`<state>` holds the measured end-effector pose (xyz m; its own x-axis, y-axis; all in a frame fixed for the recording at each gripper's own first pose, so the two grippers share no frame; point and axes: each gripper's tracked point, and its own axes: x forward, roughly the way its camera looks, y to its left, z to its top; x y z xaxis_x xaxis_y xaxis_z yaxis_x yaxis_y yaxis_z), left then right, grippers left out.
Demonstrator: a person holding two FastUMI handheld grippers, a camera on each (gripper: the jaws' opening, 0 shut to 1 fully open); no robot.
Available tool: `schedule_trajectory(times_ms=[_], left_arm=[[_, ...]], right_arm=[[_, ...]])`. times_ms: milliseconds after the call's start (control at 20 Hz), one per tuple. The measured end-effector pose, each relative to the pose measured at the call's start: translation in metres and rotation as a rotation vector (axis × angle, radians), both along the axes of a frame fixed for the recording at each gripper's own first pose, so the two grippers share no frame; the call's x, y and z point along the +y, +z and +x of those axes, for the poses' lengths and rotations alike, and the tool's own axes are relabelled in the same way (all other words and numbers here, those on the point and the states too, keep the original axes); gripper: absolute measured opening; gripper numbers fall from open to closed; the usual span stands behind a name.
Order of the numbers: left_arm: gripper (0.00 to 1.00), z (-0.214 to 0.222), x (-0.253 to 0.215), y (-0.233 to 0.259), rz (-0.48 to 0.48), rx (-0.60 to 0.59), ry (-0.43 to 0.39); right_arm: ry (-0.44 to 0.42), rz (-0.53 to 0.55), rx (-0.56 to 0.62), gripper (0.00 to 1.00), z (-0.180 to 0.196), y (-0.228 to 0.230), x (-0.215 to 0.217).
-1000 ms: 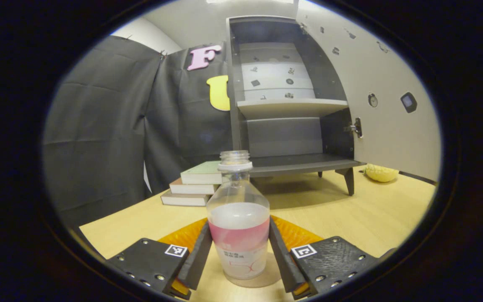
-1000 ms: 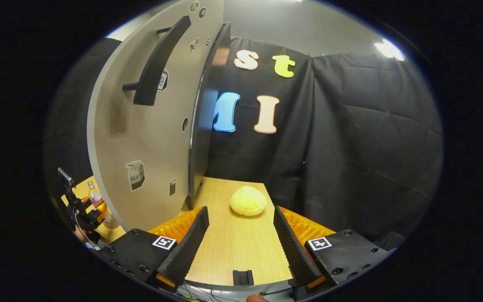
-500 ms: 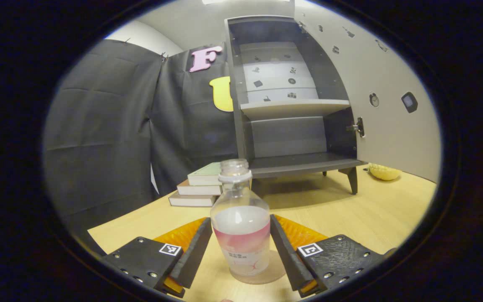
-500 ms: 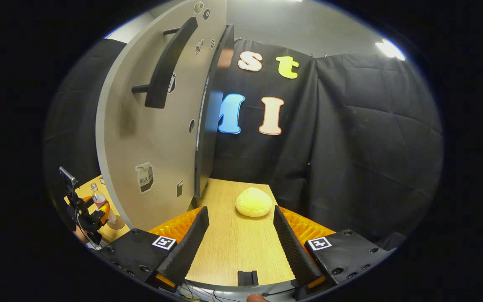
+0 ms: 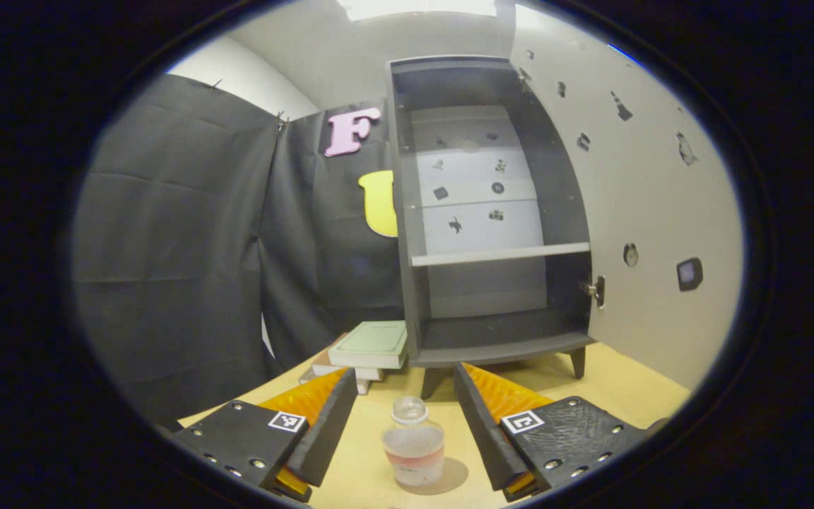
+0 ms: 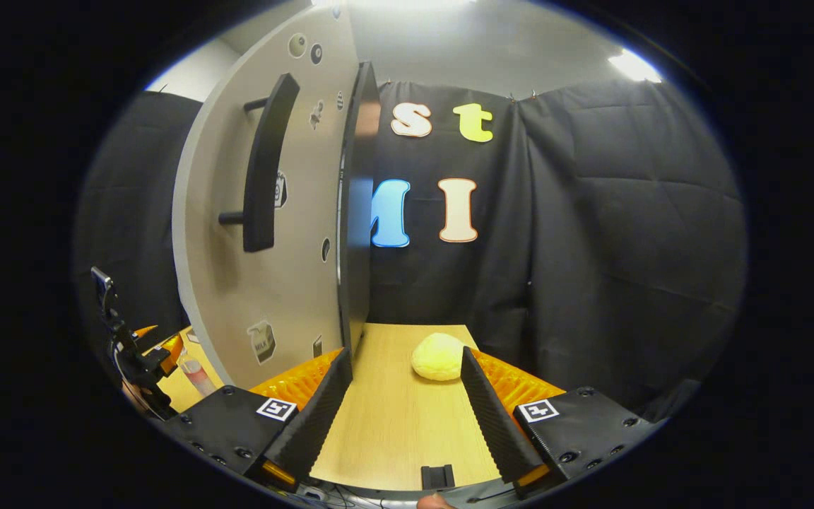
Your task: Open the cabinet door with the right hand, grasp the bottle in the cabinet with the left hand and place it on the coaster, then close the cabinet door with the right hand.
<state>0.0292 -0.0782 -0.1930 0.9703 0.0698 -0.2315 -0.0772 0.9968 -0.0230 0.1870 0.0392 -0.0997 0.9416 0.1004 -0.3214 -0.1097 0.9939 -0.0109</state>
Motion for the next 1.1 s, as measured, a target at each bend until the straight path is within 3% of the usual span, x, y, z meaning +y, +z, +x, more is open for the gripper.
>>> schedule_trajectory(times_ms=[150, 350, 400, 650, 700, 1100], left_arm=[[0.85, -0.006, 0.021, 0.047, 0.008, 0.009, 0.029], [0.82, -0.010, 0.056, 0.102, 0.007, 0.004, 0.056], [0.85, -0.011, 0.064, 0.114, 0.004, -0.003, 0.057], [0.82, -0.009, 0.094, 0.162, 0.022, -0.044, 0.022], [0.82, -0.010, 0.098, 0.167, 0.031, -0.056, 0.010], [0.82, 0.004, 0.124, 0.166, 0.028, -0.091, -0.011]], right_arm=[[-0.011, 0.058, -0.034, 0.98, 0.011, 0.018, 0.000], [-0.038, 0.119, -0.067, 0.98, 0.022, 0.044, 0.006], [-0.045, 0.122, -0.079, 0.98, 0.026, 0.053, 0.007], [-0.086, 0.140, -0.136, 0.93, 0.038, 0.098, 0.013], [-0.091, 0.139, -0.133, 0.98, 0.039, 0.102, 0.015], [-0.071, 0.085, -0.139, 0.97, 0.040, 0.115, 0.034]])
